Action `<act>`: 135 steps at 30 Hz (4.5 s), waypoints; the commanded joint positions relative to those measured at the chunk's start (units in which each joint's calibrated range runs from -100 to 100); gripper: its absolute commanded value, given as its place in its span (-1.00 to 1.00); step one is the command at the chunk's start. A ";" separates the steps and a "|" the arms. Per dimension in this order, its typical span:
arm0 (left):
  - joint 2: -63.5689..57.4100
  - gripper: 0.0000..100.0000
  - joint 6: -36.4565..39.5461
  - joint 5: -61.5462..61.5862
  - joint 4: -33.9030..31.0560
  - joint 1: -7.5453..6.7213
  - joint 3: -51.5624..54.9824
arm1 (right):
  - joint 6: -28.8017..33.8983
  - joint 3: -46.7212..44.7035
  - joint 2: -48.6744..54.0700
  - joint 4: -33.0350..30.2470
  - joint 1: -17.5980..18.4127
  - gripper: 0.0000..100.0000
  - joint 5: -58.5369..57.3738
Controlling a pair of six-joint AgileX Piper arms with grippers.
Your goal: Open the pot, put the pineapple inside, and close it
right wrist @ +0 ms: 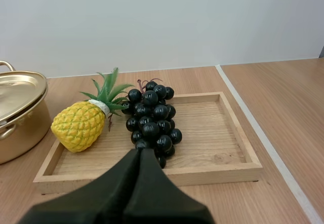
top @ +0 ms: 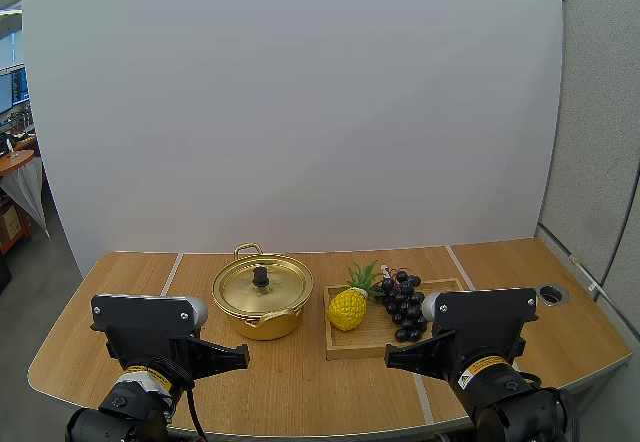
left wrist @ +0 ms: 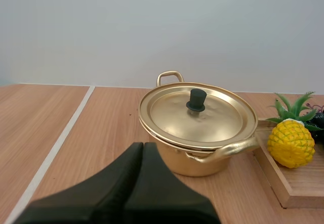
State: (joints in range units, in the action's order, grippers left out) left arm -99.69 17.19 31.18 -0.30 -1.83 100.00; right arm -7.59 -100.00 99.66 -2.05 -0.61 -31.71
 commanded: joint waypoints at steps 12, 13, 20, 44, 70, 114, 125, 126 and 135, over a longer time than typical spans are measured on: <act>-0.31 -1.00 -6.86 1.53 -0.46 0.08 -18.24 | -0.26 18.86 0.34 1.28 -0.23 -1.00 -6.69; -0.31 -1.00 -6.86 2.27 -0.46 0.08 -20.49 | -0.26 20.63 0.34 1.28 -0.23 -1.00 -8.08; -0.31 -1.00 -6.86 17.33 -0.46 0.08 -33.40 | -0.26 29.34 0.34 1.37 -0.23 -1.00 -23.85; 30.48 -1.00 -5.45 23.38 -0.46 0.08 -37.49 | -2.93 31.74 -27.75 1.30 -0.23 -1.00 -28.87; 50.41 1.00 -18.88 24.52 0.30 0.08 -42.37 | -6.20 32.14 -35.65 1.25 -0.23 1.00 -18.33; 102.52 1.00 -45.31 39.01 20.90 -0.87 -71.81 | -6.20 32.14 -35.65 1.33 -0.23 1.00 -17.12; 103.64 1.00 -44.55 39.01 18.91 -0.87 -71.79 | -6.20 32.14 -35.65 1.43 -0.23 1.00 -17.14; 103.64 0.92 -44.55 39.18 18.91 -0.87 -71.79 | -6.20 32.14 -35.65 1.43 -0.23 1.00 -17.14; 103.41 -1.00 -44.55 41.33 19.12 -0.87 -71.79 | -6.00 32.14 -35.65 1.38 -0.23 1.00 -17.14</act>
State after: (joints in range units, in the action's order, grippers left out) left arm 3.73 -27.63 70.45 19.06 -2.50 28.41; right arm -13.04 -68.50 63.87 -0.58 -0.61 -49.89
